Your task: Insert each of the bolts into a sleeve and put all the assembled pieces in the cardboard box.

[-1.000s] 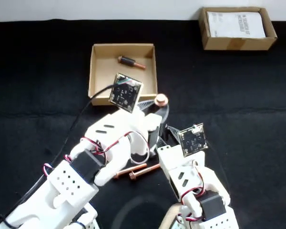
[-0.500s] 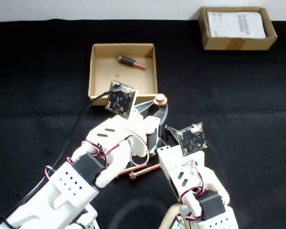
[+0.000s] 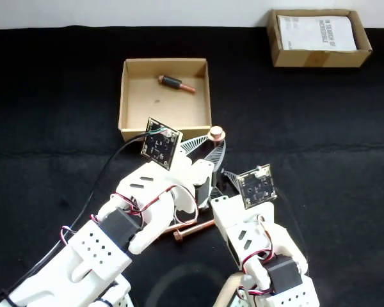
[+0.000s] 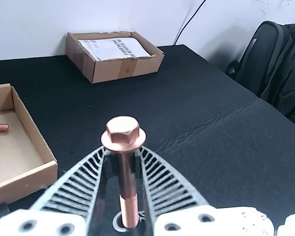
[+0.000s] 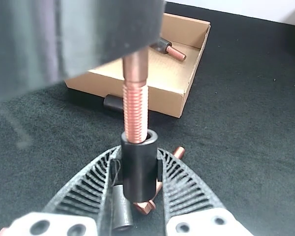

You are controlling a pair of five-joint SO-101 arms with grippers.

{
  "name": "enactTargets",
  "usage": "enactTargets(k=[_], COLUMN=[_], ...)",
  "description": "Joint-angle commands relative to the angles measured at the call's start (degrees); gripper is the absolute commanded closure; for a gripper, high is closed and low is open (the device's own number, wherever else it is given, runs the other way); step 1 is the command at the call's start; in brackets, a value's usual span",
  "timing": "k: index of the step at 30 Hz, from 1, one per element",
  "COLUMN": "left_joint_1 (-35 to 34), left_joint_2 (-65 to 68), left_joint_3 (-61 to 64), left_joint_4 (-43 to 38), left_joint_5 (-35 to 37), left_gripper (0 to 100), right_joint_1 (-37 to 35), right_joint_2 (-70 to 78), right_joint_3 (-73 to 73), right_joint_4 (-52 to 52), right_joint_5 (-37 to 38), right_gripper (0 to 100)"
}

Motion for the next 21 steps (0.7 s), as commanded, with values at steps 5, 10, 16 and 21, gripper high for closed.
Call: enactTargets(k=[5, 10, 16, 21], left_joint_1=[-0.9, -3.6, -3.4, -3.1], left_joint_2=[0.1, 0.1, 0.1, 0.0], left_joint_3=[-0.4, -0.7, -0.9, -0.7], left_joint_4=[-2.0, -3.4, -3.3, -2.7], left_joint_5=[-0.1, -0.1, 4.2, 4.0], left_gripper=[99, 99, 99, 99], right_joint_1=[-0.6, -0.6, -0.7, -0.7], right_joint_2=[-0.2, -0.1, -0.1, -0.1], right_joint_3=[-2.9, -5.4, -5.1, -5.2], right_joint_4=[-0.7, 2.2, 2.0, 1.9], right_joint_5=[-0.1, -0.1, 0.0, 0.0], right_gripper=[99.2, 99.2, 99.2, 99.2])
